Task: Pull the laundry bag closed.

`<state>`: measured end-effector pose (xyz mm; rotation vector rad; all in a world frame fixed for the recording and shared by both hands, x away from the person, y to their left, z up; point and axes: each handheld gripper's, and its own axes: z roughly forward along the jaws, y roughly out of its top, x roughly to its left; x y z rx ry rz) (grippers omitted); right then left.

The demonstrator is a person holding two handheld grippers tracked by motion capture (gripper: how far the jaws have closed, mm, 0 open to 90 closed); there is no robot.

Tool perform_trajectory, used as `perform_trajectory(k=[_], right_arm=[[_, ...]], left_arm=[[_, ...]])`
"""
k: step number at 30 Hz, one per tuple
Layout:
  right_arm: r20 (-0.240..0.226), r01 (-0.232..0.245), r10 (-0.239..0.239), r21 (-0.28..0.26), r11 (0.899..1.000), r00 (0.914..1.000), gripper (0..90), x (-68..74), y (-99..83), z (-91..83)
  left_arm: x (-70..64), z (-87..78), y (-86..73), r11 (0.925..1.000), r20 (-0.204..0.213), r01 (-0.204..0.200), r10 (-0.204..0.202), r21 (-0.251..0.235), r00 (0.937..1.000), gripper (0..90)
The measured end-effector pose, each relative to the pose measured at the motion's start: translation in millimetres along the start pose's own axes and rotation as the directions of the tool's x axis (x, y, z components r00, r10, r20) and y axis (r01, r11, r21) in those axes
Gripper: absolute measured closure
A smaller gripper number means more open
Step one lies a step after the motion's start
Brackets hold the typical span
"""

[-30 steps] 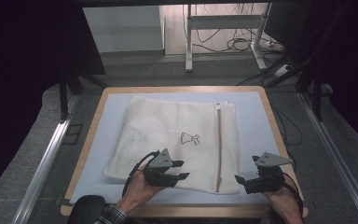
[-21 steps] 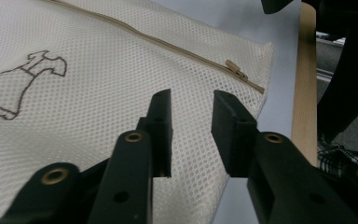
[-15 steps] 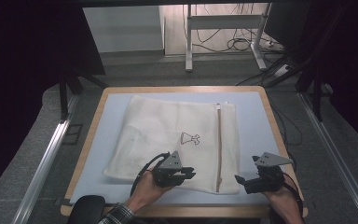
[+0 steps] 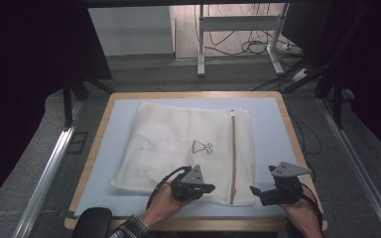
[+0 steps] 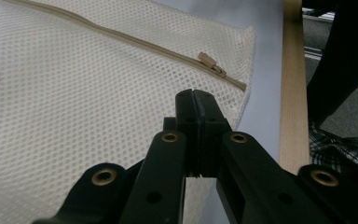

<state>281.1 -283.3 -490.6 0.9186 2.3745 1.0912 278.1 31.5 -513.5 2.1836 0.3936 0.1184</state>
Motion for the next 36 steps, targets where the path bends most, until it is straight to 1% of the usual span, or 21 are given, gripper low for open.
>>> perform_trajectory(k=[1, 2, 3, 8, 10, 13, 19, 20, 22, 24, 25, 26, 27, 28, 29, 30, 31, 33, 34, 35, 36], right_arm=[[-0.001, -0.001, 0.001, 0.000, 1.000, 1.0000, 1.3, 0.0, -0.1, 0.1], [-0.002, -0.002, 0.002, 0.002, 1.000, 1.0000, 1.3, 0.0, -0.1, 0.2], [-0.003, -0.002, 0.002, 0.002, 1.000, 1.0000, 1.3, 0.2, -0.1, 0.3], [-0.014, -0.005, 0.005, 0.008, 1.000, 0.9999, 1.3, 0.0, -0.1, 0.7], [-0.021, -0.016, 0.016, 0.009, 1.000, 0.9997, 1.4, -0.2, -0.2, 1.1], [-0.028, -0.019, 0.019, 0.009, 1.000, 0.9994, 1.6, -0.2, -0.4, 1.9], [-0.036, -0.023, 0.024, 0.015, 1.000, 0.9991, 2.0, 1.0, -0.7, 3.3], [-0.040, -0.027, 0.029, 0.027, 0.999, 0.9988, 2.4, 1.5, -0.8, 4.6], [-0.046, -0.032, 0.034, 0.032, 0.999, 0.9984, 2.5, 2.0, -1.0, 5.3], [-0.052, -0.032, 0.034, 0.046, 0.998, 0.9981, 2.5, 3.4, -1.2, 7.1], [-0.052, -0.032, 0.034, 0.046, 0.998, 0.9981, 2.5, 3.4, -1.2, 7.1], [-0.058, -0.037, 0.040, 0.058, 0.998, 0.9975, 2.5, 3.5, -1.4, 7.3], [-0.058, -0.037, 0.040, 0.058, 0.998, 0.9975, 2.5, 3.5, -1.4, 7.3], [-0.073, -0.046, 0.051, 0.059, 0.997, 0.9961, 2.0, 3.6, -1.8, 7.8], [-0.073, -0.046, 0.051, 0.059, 0.997, 0.9961, 2.0, 3.6, -1.8, 7.8], [-0.083, -0.053, 0.057, 0.051, 0.997, 0.9950, 1.2, 4.3, -1.4, 7.8], [-0.083, -0.054, 0.058, 0.049, 0.997, 0.9948, 1.1, 4.6, -0.7, 7.3], [-0.081, -0.058, 0.061, 0.047, 0.997, 0.9948, 1.1, 5.5, 0.2, 7.0], [-0.078, -0.057, 0.060, 0.039, 0.998, 0.9952, 1.1, 8.0, 1.9, 6.9], [-0.078, -0.057, 0.060, 0.039, 0.998, 0.9952, 1.1, 8.0, 1.9, 6.9], [-0.069, -0.043, 0.047, 0.055, 0.998, 0.9965, 1.2, 12.1, 3.6, 7.3]], left_arm=[[0.1, 1.1, 0.4, 0.9998, 0.000, -0.013, 0.013, 0.014, 0.9999, 89.7], [-1.4, 3.5, 0.5, 1.0000, 0.002, -0.004, 0.003, 0.009, 1.0000, 89.7], [-1.8, 5.2, 0.6, 0.9999, 0.006, -0.005, 0.005, 0.013, 1.0000, 89.7], [-4.0, 14.4, 1.4, 0.9982, 0.017, -0.023, 0.022, 0.056, 0.9996, 89.7], [-5.2, 17.3, 1.6, 0.9981, 0.017, -0.019, 0.018, 0.058, 0.9997, 89.8], [-6.6, 20.5, 2.0, 0.9975, 0.021, -0.028, 0.027, 0.064, 0.9994, 89.7], [-8.8, 27.5, 2.6, 0.9979, 0.033, -0.023, 0.021, 0.061, 0.9992, 89.6], [-9.0, 30.0, 2.8, 0.9972, 0.035, -0.031, 0.029, 0.068, 0.9990, 89.6], [-9.1, 31.6, 2.5, 0.9972, 0.036, -0.031, 0.028, 0.068, 0.9990, 89.6], [-9.0, 37.0, 0.8, 0.9953, 0.028, -0.031, 0.029, 0.092, 0.9992, 89.5], [-9.0, 37.0, 0.8, 0.9953, 0.028, -0.031, 0.029, 0.092, 0.9992, 89.5], [-7.9, 39.2, -1.8, 0.9966, 0.034, -0.014, 0.011, 0.081, 0.9993, 89.6], [-7.9, 39.2, -1.8, 0.9966, 0.034, -0.014, 0.011, 0.081, 0.9993, 89.6], [-6.0, 39.1, -2.7, 0.9969, 0.044, 0.003, -0.006, 0.079, 0.9990, 89.6], [-6.0, 39.1, -2.7, 0.9969, 0.044, 0.003, -0.006, 0.079, 0.9990, 89.6], [-6.6, 39.3, -3.5, 0.9975, 0.041, -0.003, 0.000, 0.071, 0.9992, 89.6], [-7.3, 39.0, -3.4, 0.9970, 0.036, -0.013, 0.010, 0.077, 0.9993, 89.6], [-8.2, 39.4, -3.6, 0.9974, 0.031, -0.015, 0.013, 0.071, 0.9994, 89.6], [-8.2, 38.9, -3.8, 0.9967, 0.030, -0.026, 0.024, 0.077, 0.9993, 89.7], [-8.2, 38.9, -3.8, 0.9967, 0.030, -0.026, 0.024, 0.077, 0.9993, 89.7], [-8.6, 39.1, -4.0, 0.9971, 0.028, -0.023, 0.021, 0.072, 0.9994, 89.6]])
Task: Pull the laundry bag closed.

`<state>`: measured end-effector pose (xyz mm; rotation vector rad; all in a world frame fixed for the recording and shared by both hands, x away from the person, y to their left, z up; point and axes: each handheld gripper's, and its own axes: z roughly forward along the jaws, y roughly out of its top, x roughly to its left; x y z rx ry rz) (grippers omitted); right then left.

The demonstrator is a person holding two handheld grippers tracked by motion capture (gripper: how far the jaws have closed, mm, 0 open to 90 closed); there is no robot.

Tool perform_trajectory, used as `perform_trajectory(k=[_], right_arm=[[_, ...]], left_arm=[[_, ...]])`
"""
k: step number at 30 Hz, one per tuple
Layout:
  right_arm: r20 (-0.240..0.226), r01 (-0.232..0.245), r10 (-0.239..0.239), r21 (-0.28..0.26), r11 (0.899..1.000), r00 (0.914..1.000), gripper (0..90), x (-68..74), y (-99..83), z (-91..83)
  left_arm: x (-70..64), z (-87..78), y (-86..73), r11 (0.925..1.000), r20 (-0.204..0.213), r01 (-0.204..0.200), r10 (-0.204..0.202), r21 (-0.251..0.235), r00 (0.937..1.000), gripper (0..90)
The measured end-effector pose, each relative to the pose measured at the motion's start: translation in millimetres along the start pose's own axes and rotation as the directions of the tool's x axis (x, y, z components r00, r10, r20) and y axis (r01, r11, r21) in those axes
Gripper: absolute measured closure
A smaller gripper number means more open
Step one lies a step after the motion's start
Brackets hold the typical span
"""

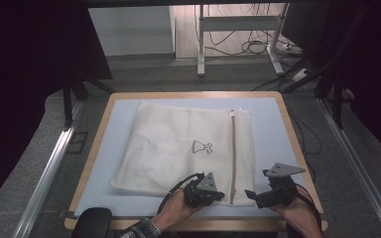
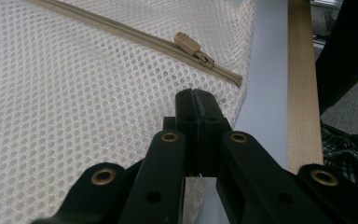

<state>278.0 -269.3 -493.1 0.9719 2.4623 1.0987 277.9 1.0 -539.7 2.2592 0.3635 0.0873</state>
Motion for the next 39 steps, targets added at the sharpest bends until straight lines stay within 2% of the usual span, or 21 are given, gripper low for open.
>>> perform_trajectory(k=[3, 4, 6, 7, 10, 11, 12, 14, 15, 16, 18, 19, 20, 24, 26, 33, 34, 39], right_arm=[[0.008, 0.015, -0.015, 0.029, 0.999, 0.9999, 1.6, 4.9, 1.0, 2.4], [0.010, 0.020, -0.021, 0.059, 0.998, 0.9997, 4.8, 9.4, 1.9, 5.8], [-0.009, 0.019, -0.019, 0.079, 0.997, 0.9998, 10.7, 12.0, 2.9, 8.8], [-0.016, 0.021, -0.020, 0.085, 0.996, 0.9997, 13.9, 13.0, 3.3, 10.3], [-0.026, 0.039, -0.037, 0.076, 0.996, 0.9990, 22.6, 16.3, 5.0, 12.6], [-0.026, 0.039, -0.037, 0.076, 0.996, 0.9990, 22.6, 16.3, 5.0, 12.6], [-0.038, 0.051, -0.049, 0.057, 0.997, 0.9981, 30.3, 18.1, 6.8, 12.3], [-0.047, 0.066, -0.065, 0.042, 0.997, 0.9968, 37.8, 20.3, 9.2, 11.8], [-0.047, 0.066, -0.065, 0.042, 0.997, 0.9968, 37.8, 20.3, 9.2, 11.8], [-0.065, 0.092, -0.089, 0.032, 0.995, 0.9939, 45.3, 22.7, 11.2, 11.9], [-0.090, 0.109, -0.106, 0.028, 0.994, 0.9903, 52.3, 24.1, 12.7, 13.2], [-0.090, 0.109, -0.106, 0.028, 0.994, 0.9903, 52.3, 24.1, 12.7, 13.2], [-0.119, 0.119, -0.115, 0.028, 0.993, 0.9863, 57.7, 24.5, 14.1, 15.5], [-0.132, 0.146, -0.140, 0.044, 0.988, 0.9814, 62.2, 24.6, 15.2, 20.9], [-0.155, 0.155, -0.145, 0.052, 0.987, 0.9772, 64.9, 23.9, 16.4, 25.9], [-0.201, 0.146, -0.129, 0.069, 0.987, 0.9710, 67.4, 19.9, 18.0, 36.1], [-0.217, 0.154, -0.134, 0.078, 0.985, 0.9670, 71.0, 19.7, 17.7, 37.9], [-0.243, 0.167, -0.144, 0.073, 0.983, 0.9593, 77.8, 20.6, 17.7, 37.2]], left_arm=[[-0.4, 0.1, -0.1, 1.0000, -0.003, -0.002, 0.002, -0.002, 1.0000, 89.6], [-1.1, 0.3, -0.2, 1.0000, -0.006, -0.004, 0.004, -0.005, 1.0000, 89.6], [-0.9, -0.1, -0.1, 1.0000, -0.007, -0.010, 0.010, 0.000, 0.9999, 89.6], [-1.5, 0.4, -0.2, 1.0000, -0.006, 0.000, 0.000, -0.008, 1.0000, 89.6], [-1.5, 0.4, -0.3, 1.0000, -0.007, -0.001, 0.001, -0.008, 1.0000, 89.6], [-1.5, 0.4, -0.3, 1.0000, -0.007, -0.001, 0.001, -0.008, 1.0000, 89.6], [-2.0, 0.6, -0.3, 0.9999, -0.007, 0.004, -0.004, -0.011, 1.0000, 89.6], [-2.1, 0.5, -0.3, 0.9999, -0.008, 0.000, 0.000, -0.010, 1.0000, 89.6], [-1.9, 0.4, -0.4, 0.9999, -0.007, -0.002, 0.002, -0.010, 1.0000, 89.6], [-1.6, 0.1, -0.5, 0.9999, -0.005, -0.003, 0.003, -0.010, 1.0000, 89.5], [-0.8, 0.1, -0.9, 0.9999, 0.000, -0.002, 0.002, -0.012, 1.0000, 89.6], [-0.8, 0.1, -0.9, 0.9999, 0.000, -0.002, 0.002, -0.012, 1.0000, 89.5], [-0.7, -0.1, -0.8, 0.9999, 0.001, -0.004, 0.004, -0.010, 1.0000, 89.6], [-0.5, -0.1, -0.9, 0.9999, 0.002, -0.003, 0.003, -0.011, 1.0000, 89.5], [-0.5, -0.1, -1.0, 0.9999, 0.003, -0.004, 0.004, -0.011, 1.0000, 89.5], [-0.7, 0.0, -1.1, 0.9999, 0.003, -0.003, 0.003, -0.013, 1.0000, 89.5], [-0.6, 0.0, -1.1, 0.9999, 0.003, -0.002, 0.002, -0.013, 1.0000, 89.6], [-0.8, 0.0, -1.1, 0.9999, 0.002, -0.002, 0.002, -0.013, 1.0000, 89.5]])
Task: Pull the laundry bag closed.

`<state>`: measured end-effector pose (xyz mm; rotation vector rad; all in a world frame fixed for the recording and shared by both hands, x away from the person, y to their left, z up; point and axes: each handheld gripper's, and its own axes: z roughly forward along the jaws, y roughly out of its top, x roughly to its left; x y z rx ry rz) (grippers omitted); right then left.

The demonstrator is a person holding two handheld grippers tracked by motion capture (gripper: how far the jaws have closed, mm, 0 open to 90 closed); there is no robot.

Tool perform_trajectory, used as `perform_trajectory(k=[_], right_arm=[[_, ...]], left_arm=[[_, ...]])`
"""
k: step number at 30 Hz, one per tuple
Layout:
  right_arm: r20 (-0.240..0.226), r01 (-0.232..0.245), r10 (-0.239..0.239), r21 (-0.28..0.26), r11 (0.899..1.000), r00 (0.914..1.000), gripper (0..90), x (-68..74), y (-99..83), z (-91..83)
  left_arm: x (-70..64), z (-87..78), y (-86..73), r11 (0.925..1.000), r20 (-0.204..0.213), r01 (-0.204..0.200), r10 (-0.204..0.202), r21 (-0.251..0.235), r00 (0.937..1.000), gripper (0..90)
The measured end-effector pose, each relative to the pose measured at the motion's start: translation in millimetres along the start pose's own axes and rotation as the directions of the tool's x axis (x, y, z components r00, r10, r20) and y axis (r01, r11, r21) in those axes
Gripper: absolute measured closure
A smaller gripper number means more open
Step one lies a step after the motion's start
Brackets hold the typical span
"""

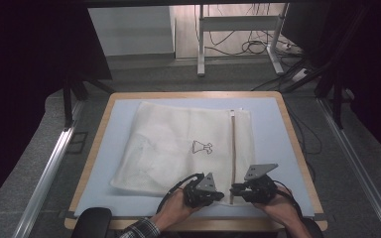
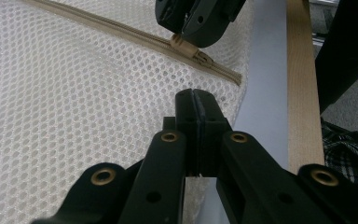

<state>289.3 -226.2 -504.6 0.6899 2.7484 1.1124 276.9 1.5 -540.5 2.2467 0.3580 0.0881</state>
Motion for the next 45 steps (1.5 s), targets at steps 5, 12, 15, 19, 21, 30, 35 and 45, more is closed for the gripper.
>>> perform_trajectory(k=[5, 12, 15, 19, 21, 30, 35, 45], right_arm=[[-0.008, 0.029, -0.029, 0.003, 1.000, 0.9995, 80.9, 4.1, 1.1, -0.6], [-0.016, 0.061, -0.060, 0.025, 0.998, 0.9981, 85.6, 8.9, 1.5, 0.4], [0.014, 0.063, -0.063, 0.019, 0.998, 0.9979, 84.2, 8.9, 1.3, -1.7], [0.048, 0.020, -0.019, -0.021, 1.000, 0.9987, 75.4, 2.0, 1.1, -4.0], [0.015, -0.011, 0.011, -0.015, 1.000, 0.9998, 70.0, -3.0, -0.4, 0.2], [-0.042, -0.018, 0.019, 0.007, 1.000, 0.9989, 70.8, -4.6, -0.5, 5.6], [-0.068, -0.019, 0.017, -0.016, 1.000, 0.9975, 75.8, -5.2, 0.0, 1.8], [-0.066, 0.039, -0.038, 0.013, 0.999, 0.9971, 84.8, 1.4, 1.8, 2.8]], left_arm=[[-0.1, -0.3, 0.1, 1.0000, -0.002, -0.002, 0.002, 0.003, 1.0000, 89.6], [-0.2, -0.3, 0.1, 1.0000, -0.003, -0.004, 0.004, 0.003, 1.0000, 89.5], [0.0, -0.3, 0.0, 1.0000, -0.002, -0.003, 0.003, 0.003, 1.0000, 89.5], [0.2, -0.1, -0.1, 1.0000, 0.001, -0.001, 0.001, 0.000, 1.0000, 89.6], [0.1, -0.1, -0.1, 1.0000, 0.000, 0.000, 0.000, 0.001, 1.0000, 89.5], [0.2, 0.0, -0.1, 1.0000, 0.001, 0.001, -0.001, -0.001, 1.0000, 89.5], [0.1, 0.0, -0.2, 1.0000, 0.000, 0.000, 0.000, -0.001, 1.0000, 89.5], [-0.1, -0.2, 0.0, 1.0000, -0.002, -0.003, 0.003, 0.002, 1.0000, 89.5]])
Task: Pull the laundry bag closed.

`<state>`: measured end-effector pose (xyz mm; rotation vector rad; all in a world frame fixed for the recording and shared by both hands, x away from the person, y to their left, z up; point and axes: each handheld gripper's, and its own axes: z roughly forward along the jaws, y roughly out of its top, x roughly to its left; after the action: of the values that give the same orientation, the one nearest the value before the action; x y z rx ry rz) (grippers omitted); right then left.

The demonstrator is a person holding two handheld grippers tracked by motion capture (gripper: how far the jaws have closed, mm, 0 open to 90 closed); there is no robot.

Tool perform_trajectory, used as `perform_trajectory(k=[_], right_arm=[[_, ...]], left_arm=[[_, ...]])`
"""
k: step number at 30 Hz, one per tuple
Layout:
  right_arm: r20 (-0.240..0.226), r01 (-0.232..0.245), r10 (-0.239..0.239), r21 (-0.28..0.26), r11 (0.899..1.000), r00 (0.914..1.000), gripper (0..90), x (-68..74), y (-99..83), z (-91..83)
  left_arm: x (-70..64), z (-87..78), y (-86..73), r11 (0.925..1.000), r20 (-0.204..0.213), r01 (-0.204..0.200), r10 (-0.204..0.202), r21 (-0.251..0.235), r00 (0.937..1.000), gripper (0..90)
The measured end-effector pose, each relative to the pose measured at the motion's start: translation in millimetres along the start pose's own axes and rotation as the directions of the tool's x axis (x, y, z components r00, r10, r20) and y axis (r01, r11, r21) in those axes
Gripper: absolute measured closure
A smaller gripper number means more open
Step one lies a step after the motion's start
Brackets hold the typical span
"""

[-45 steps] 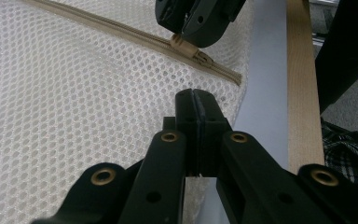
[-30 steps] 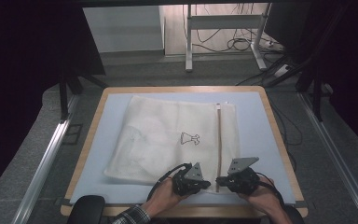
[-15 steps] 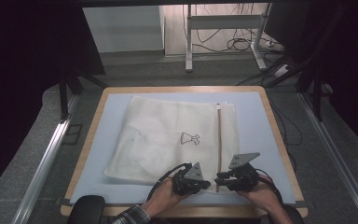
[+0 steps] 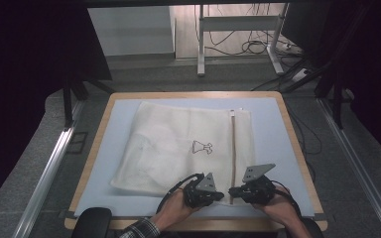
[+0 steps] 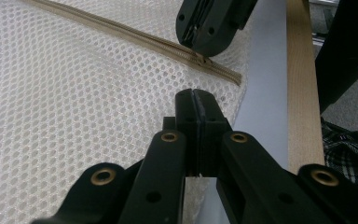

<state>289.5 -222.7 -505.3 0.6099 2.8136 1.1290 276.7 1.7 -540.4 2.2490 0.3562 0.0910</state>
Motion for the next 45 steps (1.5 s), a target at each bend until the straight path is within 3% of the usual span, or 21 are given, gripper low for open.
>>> perform_trajectory(k=[10, 18, 26, 37, 45], right_arm=[[0.027, 0.033, -0.034, 0.020, 0.999, 0.9991, 85.2, 4.4, 1.1, -0.2], [0.041, 0.028, -0.030, 0.035, 0.999, 0.9987, 85.4, 5.5, 0.3, -0.3], [0.050, 0.025, -0.027, 0.032, 0.999, 0.9984, 85.3, 6.6, 0.4, -0.5], [0.060, 0.025, -0.027, 0.040, 0.999, 0.9978, 85.1, 7.7, 0.6, 0.4], [0.098, 0.064, -0.070, 0.055, 0.996, 0.9928, 85.6, 9.8, 2.0, 1.8]], left_arm=[[0.6, 0.1, -0.2, 1.0000, 0.003, 0.004, -0.004, -0.003, 1.0000, 89.1], [0.6, -0.1, 0.8, 0.9999, 0.015, 0.012, -0.012, -0.009, 0.9998, 88.2], [-7.6, 7.2, 7.1, 0.9997, 0.031, -0.023, 0.024, -0.009, 0.9992, 88.8], [-6.8, 9.0, 8.0, 0.9998, 0.039, -0.021, 0.021, 0.002, 0.9990, 89.8], [-8.9, 8.6, 8.0, 0.9990, 0.021, -0.044, 0.044, 0.009, 0.9988, 90.0]])
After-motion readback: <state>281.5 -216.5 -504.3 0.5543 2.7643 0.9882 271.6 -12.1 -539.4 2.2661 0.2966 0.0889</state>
